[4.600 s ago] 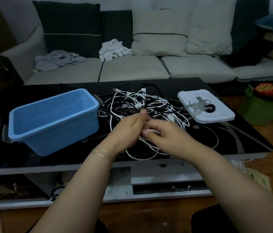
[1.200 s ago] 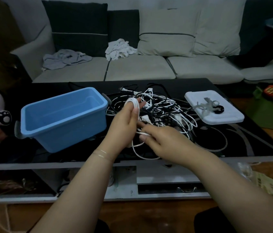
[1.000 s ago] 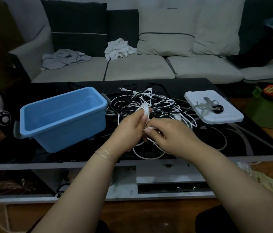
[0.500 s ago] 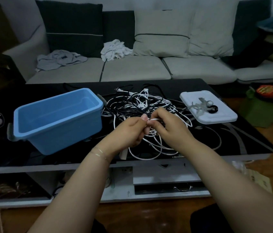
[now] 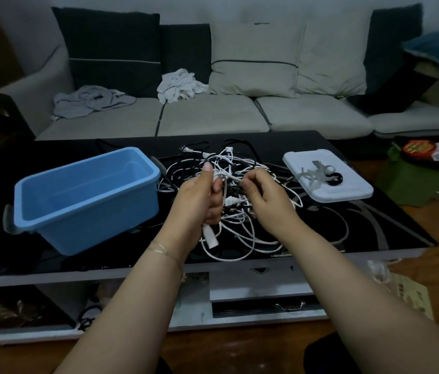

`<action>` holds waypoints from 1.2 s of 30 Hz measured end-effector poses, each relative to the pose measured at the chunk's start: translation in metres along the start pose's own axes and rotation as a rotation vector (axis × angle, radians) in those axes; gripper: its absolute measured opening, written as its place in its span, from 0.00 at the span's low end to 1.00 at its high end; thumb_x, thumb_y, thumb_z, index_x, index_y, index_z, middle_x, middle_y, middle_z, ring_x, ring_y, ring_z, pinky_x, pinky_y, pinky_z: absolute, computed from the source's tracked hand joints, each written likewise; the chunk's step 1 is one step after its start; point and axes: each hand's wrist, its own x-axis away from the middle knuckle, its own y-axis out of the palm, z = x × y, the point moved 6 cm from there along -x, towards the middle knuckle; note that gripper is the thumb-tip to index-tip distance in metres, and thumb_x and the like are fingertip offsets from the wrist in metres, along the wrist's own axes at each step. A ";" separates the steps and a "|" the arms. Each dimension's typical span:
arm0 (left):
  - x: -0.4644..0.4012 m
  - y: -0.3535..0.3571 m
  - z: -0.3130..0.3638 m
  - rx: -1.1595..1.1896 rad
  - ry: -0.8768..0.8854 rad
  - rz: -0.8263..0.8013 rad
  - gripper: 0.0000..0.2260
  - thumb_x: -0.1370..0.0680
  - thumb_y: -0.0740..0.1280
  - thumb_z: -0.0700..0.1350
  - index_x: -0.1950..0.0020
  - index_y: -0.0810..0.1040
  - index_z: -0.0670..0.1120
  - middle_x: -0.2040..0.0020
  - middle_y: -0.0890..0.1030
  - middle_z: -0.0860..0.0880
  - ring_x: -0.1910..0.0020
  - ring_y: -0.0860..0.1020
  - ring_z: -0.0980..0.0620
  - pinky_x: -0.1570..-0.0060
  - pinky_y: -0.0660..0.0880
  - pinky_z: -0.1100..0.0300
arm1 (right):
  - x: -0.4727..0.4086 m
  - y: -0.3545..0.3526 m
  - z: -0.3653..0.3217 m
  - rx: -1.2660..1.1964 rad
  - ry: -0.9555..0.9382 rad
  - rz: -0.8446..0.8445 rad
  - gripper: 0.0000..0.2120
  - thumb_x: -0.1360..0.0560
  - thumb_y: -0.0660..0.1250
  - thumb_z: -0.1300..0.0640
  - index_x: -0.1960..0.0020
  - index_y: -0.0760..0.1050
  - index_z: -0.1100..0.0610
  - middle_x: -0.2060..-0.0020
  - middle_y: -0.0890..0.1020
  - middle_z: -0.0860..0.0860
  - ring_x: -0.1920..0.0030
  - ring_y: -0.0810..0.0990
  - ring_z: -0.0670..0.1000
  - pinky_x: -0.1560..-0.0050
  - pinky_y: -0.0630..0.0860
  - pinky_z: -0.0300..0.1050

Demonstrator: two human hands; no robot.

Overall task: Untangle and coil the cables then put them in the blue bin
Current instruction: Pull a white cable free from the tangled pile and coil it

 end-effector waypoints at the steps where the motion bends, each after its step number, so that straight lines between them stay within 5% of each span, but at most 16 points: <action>1: -0.001 0.000 0.000 -0.007 -0.006 0.001 0.22 0.17 0.53 0.57 0.67 0.68 0.50 0.76 0.61 0.54 0.80 0.57 0.57 0.79 0.56 0.67 | -0.001 -0.002 -0.002 -0.017 -0.004 0.041 0.05 0.19 0.60 0.54 0.54 0.69 0.48 0.66 0.74 0.42 0.65 0.71 0.38 0.63 0.66 0.31; 6: -0.004 0.005 0.002 -0.062 -0.010 -0.064 0.21 0.17 0.53 0.56 0.61 0.73 0.45 0.75 0.64 0.53 0.79 0.61 0.57 0.78 0.58 0.66 | -0.009 -0.031 -0.036 -0.201 -0.175 0.452 0.05 0.20 0.62 0.55 0.54 0.69 0.46 0.62 0.73 0.41 0.61 0.72 0.37 0.58 0.68 0.31; 9: -0.004 0.011 -0.002 -0.062 -0.029 -0.127 0.19 0.16 0.51 0.53 0.59 0.72 0.43 0.74 0.66 0.53 0.76 0.63 0.56 0.75 0.62 0.66 | -0.011 -0.037 -0.050 -0.141 -0.250 0.524 0.03 0.21 0.62 0.49 0.53 0.70 0.46 0.61 0.76 0.40 0.59 0.75 0.39 0.57 0.72 0.37; 14: -0.004 0.017 -0.006 -0.007 -0.071 -0.236 0.13 0.16 0.53 0.45 0.58 0.69 0.44 0.68 0.71 0.51 0.69 0.68 0.55 0.68 0.69 0.65 | -0.015 -0.049 -0.037 0.021 -0.106 0.539 0.10 0.22 0.65 0.48 0.52 0.75 0.56 0.65 0.77 0.38 0.60 0.79 0.45 0.58 0.76 0.54; 21: 0.009 0.040 -0.002 -0.121 -0.025 -0.458 0.11 0.22 0.57 0.46 0.50 0.73 0.40 0.73 0.70 0.53 0.66 0.76 0.53 0.48 0.76 0.53 | -0.021 -0.051 -0.011 0.322 0.166 0.314 0.18 0.26 0.61 0.35 0.58 0.65 0.50 0.72 0.72 0.43 0.64 0.74 0.52 0.65 0.64 0.47; 25: 0.000 0.036 0.008 0.115 0.051 -0.309 0.10 0.22 0.57 0.45 0.48 0.73 0.40 0.66 0.80 0.52 0.74 0.71 0.58 0.63 0.77 0.63 | -0.013 -0.040 0.010 0.417 0.369 0.059 0.21 0.25 0.58 0.35 0.64 0.64 0.51 0.70 0.73 0.47 0.61 0.76 0.55 0.63 0.66 0.47; 29: -0.005 0.030 0.009 0.257 0.100 -0.194 0.12 0.21 0.59 0.40 0.38 0.71 0.39 0.41 0.82 0.45 0.68 0.75 0.58 0.63 0.76 0.66 | 0.005 -0.011 0.001 0.495 0.327 -0.184 0.17 0.21 0.55 0.38 0.60 0.68 0.50 0.64 0.77 0.48 0.54 0.78 0.57 0.63 0.63 0.46; 33: -0.011 0.019 0.008 0.157 0.177 -0.055 0.14 0.19 0.58 0.35 0.33 0.69 0.39 0.38 0.80 0.48 0.47 0.82 0.52 0.53 0.78 0.64 | 0.018 0.006 -0.019 0.539 0.159 -0.319 0.14 0.20 0.53 0.42 0.49 0.72 0.49 0.52 0.82 0.52 0.50 0.78 0.58 0.61 0.65 0.47; 36: -0.012 0.010 0.007 0.057 0.218 0.018 0.14 0.18 0.58 0.35 0.32 0.68 0.39 0.39 0.80 0.47 0.43 0.82 0.49 0.48 0.78 0.62 | 0.027 0.009 -0.028 0.512 0.078 -0.416 0.09 0.19 0.55 0.47 0.45 0.70 0.48 0.52 0.81 0.52 0.50 0.78 0.58 0.62 0.67 0.47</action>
